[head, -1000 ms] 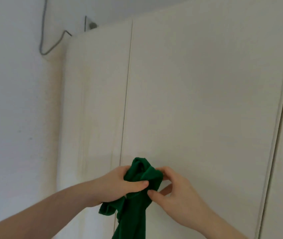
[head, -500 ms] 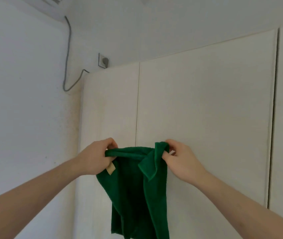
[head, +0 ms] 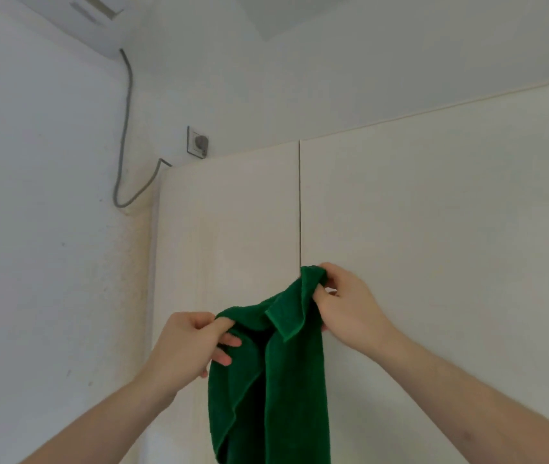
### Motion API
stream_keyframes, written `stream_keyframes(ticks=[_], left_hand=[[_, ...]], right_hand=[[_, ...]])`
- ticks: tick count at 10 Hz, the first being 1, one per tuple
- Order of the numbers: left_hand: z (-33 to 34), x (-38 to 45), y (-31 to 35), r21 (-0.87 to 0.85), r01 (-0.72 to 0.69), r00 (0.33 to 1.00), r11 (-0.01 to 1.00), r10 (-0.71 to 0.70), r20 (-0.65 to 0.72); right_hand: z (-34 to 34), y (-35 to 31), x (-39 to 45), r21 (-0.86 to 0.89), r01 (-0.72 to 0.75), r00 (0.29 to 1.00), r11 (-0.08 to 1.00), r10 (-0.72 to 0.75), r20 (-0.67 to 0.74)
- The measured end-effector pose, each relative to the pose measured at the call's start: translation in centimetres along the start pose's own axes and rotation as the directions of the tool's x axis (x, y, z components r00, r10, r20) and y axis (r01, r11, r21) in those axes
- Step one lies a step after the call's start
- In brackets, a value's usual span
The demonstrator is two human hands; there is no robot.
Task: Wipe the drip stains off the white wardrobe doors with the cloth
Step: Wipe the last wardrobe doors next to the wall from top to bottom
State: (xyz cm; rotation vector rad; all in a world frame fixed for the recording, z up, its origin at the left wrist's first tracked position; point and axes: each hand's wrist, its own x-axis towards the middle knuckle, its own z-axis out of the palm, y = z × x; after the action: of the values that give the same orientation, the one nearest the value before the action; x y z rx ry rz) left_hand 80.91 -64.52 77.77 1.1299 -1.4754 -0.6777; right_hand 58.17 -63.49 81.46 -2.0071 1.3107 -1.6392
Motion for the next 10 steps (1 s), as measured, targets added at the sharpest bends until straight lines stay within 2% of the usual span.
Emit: stream_keyframes(ticks=[1,2,3,4,5,6,7,8,9,10], left_hand=[[-0.2,2.2,-1.5,-0.199,-0.140,0.990,0.970,0.133,-0.051],[-0.5,5.1,-3.5,-0.132,-0.425,0.905,0.895,0.424,-0.039],[-0.7,7.5,-5.0,0.096,-0.700,0.714,0.708,0.688,0.133],[-0.2,9.9,-5.8,0.169,-0.750,0.661,0.639,0.730,0.173],[0.1,12.7,-5.9,0.237,-0.725,0.674,0.647,0.737,0.051],[-0.2,17.2,-4.9,0.393,-0.659,0.697,0.641,0.717,-0.001],[-1.9,21.2,-3.8,0.176,-0.620,0.781,0.764,0.624,0.043],[-3.9,21.2,0.1,-0.835,0.116,0.965,0.537,0.139,0.224],[-5.8,22.2,2.6,-0.927,0.334,0.941,0.174,0.005,0.339],[-6.7,23.8,3.6,-0.955,0.283,0.959,0.084,-0.020,0.282]], right_hand=[[2.0,-1.5,1.4,0.119,-0.004,0.999,0.993,0.010,-0.052],[4.0,-3.5,2.9,0.233,0.020,0.997,0.972,-0.001,-0.083],[6.0,-5.2,4.6,0.264,0.065,0.994,0.962,-0.039,-0.101],[7.2,-6.9,5.8,0.258,0.098,0.992,0.961,-0.074,-0.101],[8.2,-8.1,6.8,0.245,0.119,0.991,0.962,-0.101,-0.086],[8.4,-8.3,7.8,0.188,0.127,0.990,0.974,-0.113,-0.087],[6.7,-7.4,8.3,-0.226,0.269,0.947,0.936,-0.299,-0.113],[3.9,-6.3,7.9,-0.660,0.397,0.854,0.638,-0.519,0.011],[1.0,-5.2,7.9,-0.784,0.388,0.802,0.484,-0.596,0.028],[-1.4,-3.9,8.4,-0.841,0.301,0.794,0.450,-0.606,-0.040]])
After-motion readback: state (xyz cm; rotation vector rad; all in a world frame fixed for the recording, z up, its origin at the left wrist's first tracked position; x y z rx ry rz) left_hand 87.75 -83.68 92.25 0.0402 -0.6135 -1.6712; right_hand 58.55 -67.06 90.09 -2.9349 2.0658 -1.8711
